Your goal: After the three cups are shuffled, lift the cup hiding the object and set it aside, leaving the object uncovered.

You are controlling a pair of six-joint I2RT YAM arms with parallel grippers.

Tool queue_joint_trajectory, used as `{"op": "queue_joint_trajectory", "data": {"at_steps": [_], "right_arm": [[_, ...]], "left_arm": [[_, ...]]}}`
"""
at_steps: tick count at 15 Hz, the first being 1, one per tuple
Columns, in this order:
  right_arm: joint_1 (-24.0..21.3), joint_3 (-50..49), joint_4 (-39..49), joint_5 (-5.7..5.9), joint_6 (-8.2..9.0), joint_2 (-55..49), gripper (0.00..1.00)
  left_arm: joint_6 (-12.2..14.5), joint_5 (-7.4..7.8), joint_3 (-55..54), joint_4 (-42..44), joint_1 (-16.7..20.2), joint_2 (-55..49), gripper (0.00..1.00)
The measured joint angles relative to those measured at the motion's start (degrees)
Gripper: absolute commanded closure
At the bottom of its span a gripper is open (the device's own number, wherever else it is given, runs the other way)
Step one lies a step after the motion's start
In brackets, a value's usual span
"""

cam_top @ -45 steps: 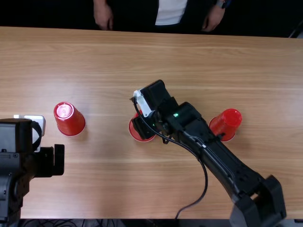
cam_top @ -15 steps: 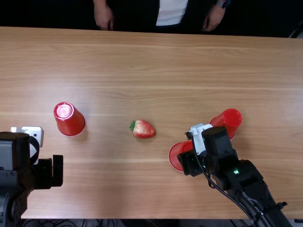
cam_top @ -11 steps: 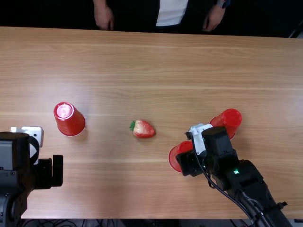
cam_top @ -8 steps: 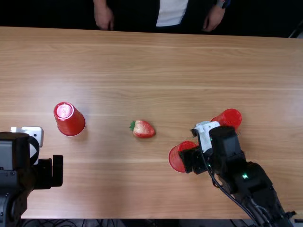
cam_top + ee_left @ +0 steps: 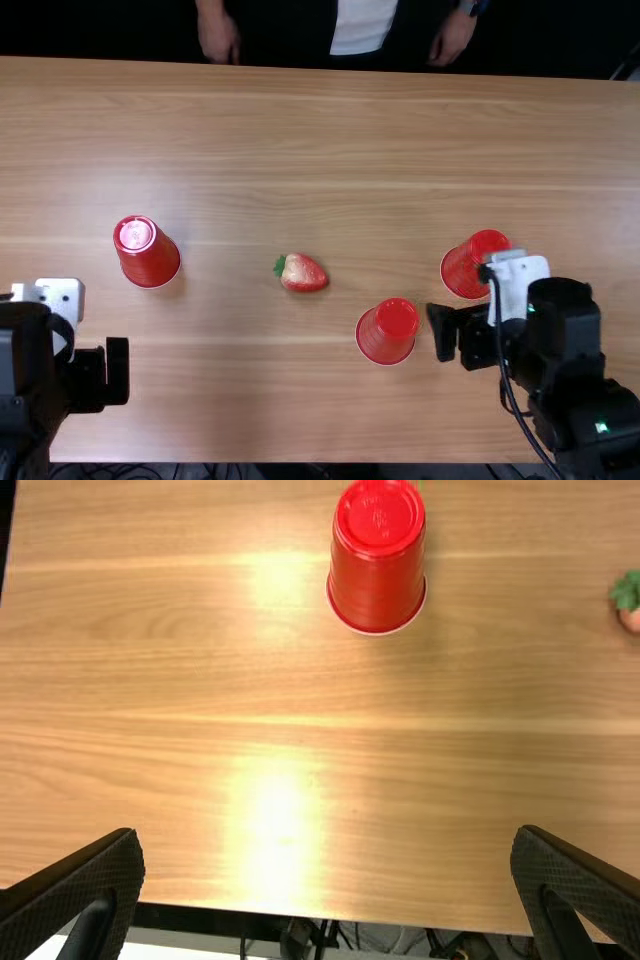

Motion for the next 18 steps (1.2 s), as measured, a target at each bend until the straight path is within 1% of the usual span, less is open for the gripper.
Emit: {"op": "queue_joint_trajectory", "data": {"at_steps": [2, 4, 6, 7, 9, 13, 18], "right_arm": [[-3.63, 0.0, -2.54, 0.02, 0.0, -5.11, 0.0], [-7.08, 0.0, -4.04, 0.2, -0.11, -11.02, 0.0], [-9.18, -0.02, -4.42, 0.24, -0.15, -15.34, 0.0], [-9.77, -0.46, -4.35, 0.22, -0.15, -16.63, 0.0], [-10.19, -3.54, -4.42, 0.26, -0.13, -20.24, 0.0], [-10.16, -9.77, -4.42, 0.22, -0.15, -29.53, 0.0], [-10.16, -19.04, -4.44, 0.22, -0.2, -45.29, 0.0]], "left_arm": [[0.02, 0.17, -1.49, 0.13, -0.79, -3.02, 0.0], [0.02, 0.17, -4.59, 0.15, -0.79, -4.81, 0.0], [0.0, 0.17, -8.35, 1.05, -0.79, -7.76, 0.0], [0.0, 0.17, -10.27, 3.08, -0.79, -10.01, 0.0], [-0.02, 0.2, -13.99, 6.25, -0.79, -13.86, 0.0], [-0.04, 0.22, -21.07, 6.62, -0.79, -22.14, 0.0], [-0.04, 0.2, -34.38, 13.42, -0.79, -37.18, 0.0]]}}
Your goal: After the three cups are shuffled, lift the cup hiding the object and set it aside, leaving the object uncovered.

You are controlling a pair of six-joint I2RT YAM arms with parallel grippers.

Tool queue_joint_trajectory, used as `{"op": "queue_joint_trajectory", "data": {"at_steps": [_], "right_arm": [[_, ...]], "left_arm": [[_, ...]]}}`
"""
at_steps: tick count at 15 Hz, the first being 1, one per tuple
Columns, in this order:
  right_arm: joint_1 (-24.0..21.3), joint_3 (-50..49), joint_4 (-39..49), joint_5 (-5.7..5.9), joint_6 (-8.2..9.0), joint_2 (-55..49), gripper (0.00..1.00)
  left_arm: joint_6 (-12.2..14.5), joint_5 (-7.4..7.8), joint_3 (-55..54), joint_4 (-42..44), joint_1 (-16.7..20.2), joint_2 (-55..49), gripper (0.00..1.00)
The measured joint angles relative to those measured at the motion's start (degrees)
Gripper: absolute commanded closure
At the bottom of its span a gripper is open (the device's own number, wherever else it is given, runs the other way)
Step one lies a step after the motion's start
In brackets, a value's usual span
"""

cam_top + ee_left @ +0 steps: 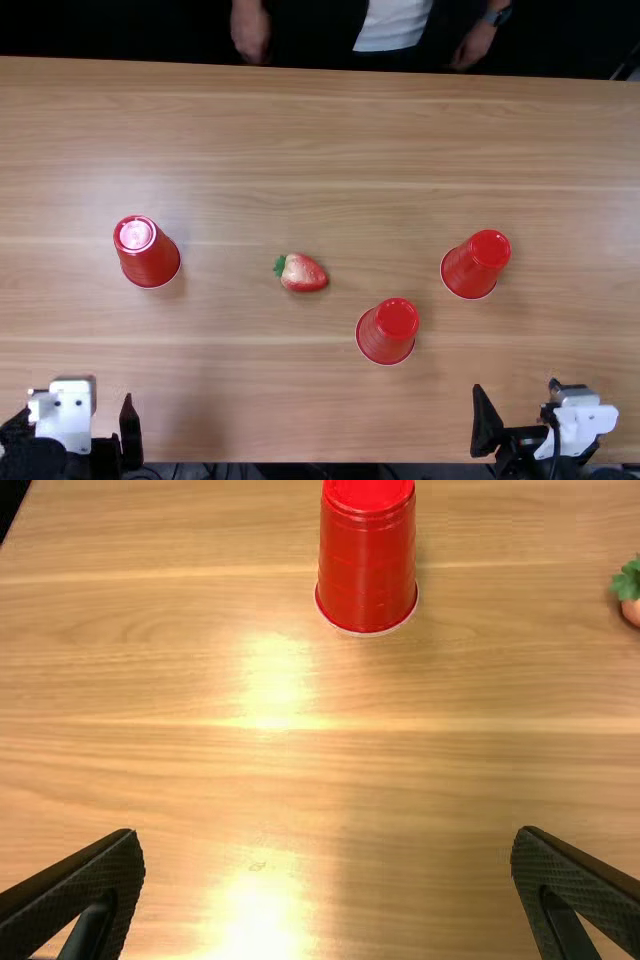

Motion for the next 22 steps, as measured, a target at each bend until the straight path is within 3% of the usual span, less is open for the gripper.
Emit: {"op": "queue_joint_trajectory", "data": {"at_steps": [4, 8, 10, 13, 16, 18, 22], "right_arm": [[-0.02, -4.96, 0.33, -0.02, 0.02, -8.09, 0.0], [-1.51, -9.33, 6.8, 0.04, 0.11, -8.2, 0.0], [-1.51, -11.28, 13.75, 1.16, 0.09, -8.2, 0.0], [-1.51, -19.3, 28.83, 3.85, 0.09, -8.2, 0.0], [-1.51, -24.52, 47.74, 4.7, 0.26, -8.2, 0.0], [-1.77, -28.35, 55.08, 5.03, 0.26, -8.2, 0.0], [-1.88, -37.35, 56.7, 5.22, 0.26, -8.17, 0.0]], "left_arm": [[0.0, -0.02, -8.55, 5.6, 0.0, -13.66, 0.0], [0.04, -0.04, -14.01, 10.01, 0.0, -14.91, 0.0], [0.17, -0.04, -18.21, 21.11, 0.0, -14.93, 0.0], [0.2, 0.13, -31.21, 42.64, 0.0, -14.93, 0.0], [0.2, 1.18, -38.8, 56.76, -0.07, -14.93, 0.0], [0.24, 1.4, -41.75, 59.69, -0.2, -14.91, 0.0], [0.24, 1.68, -42.56, 61.53, -2.25, -14.78, 0.0]]}}
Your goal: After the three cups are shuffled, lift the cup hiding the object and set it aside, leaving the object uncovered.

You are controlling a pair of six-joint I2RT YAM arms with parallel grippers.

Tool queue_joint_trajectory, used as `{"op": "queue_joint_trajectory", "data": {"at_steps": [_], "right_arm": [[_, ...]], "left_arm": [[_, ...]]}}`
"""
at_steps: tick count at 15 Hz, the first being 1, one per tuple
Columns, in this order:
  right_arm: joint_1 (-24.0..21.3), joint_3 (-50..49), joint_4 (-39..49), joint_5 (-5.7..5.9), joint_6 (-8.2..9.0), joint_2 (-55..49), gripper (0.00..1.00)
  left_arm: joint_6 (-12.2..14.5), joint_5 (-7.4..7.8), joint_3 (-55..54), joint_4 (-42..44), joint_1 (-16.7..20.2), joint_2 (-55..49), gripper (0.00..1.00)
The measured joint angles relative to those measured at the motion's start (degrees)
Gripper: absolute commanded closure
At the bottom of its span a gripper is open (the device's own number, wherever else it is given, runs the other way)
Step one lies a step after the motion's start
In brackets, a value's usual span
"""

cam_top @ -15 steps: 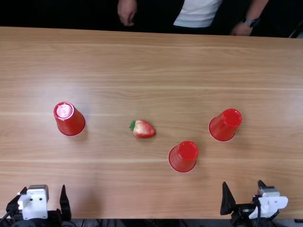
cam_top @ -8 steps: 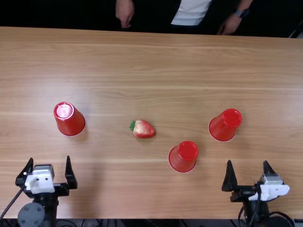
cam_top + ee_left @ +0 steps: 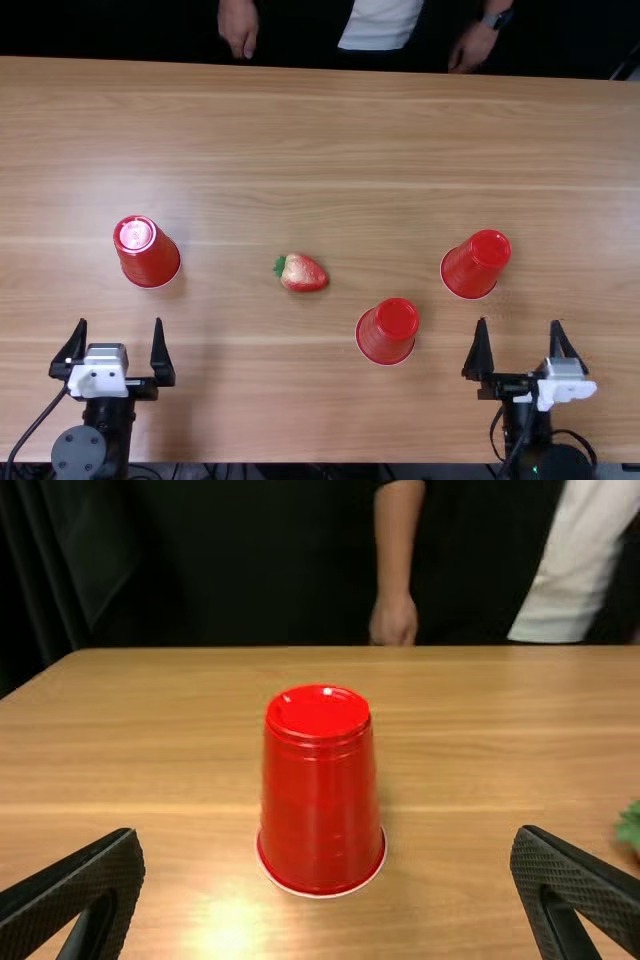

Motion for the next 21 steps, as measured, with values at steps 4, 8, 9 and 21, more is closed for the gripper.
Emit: {"op": "queue_joint_trajectory", "data": {"at_steps": [4, 8, 9, 21], "right_arm": [[0.0, -1.05, 0.22, 0.2, 0.0, 0.0, 0.0], [0.0, -1.05, 0.26, 0.15, -0.04, -0.02, 0.0], [0.0, -1.05, 0.28, 0.15, -0.04, -0.02, 0.0], [0.0, -1.05, 0.28, 0.17, -0.02, 0.0, 0.0]], "left_arm": [[-0.04, 0.04, 0.0, -0.02, 0.0, 0.0, 0.0], [0.0, 0.02, 0.0, -0.07, 0.0, 0.0, 0.0], [0.02, 0.0, 0.0, -0.02, 0.0, 0.0, 0.0], [0.0, 0.02, 0.0, -0.04, 0.0, 0.0, 0.0]]}}
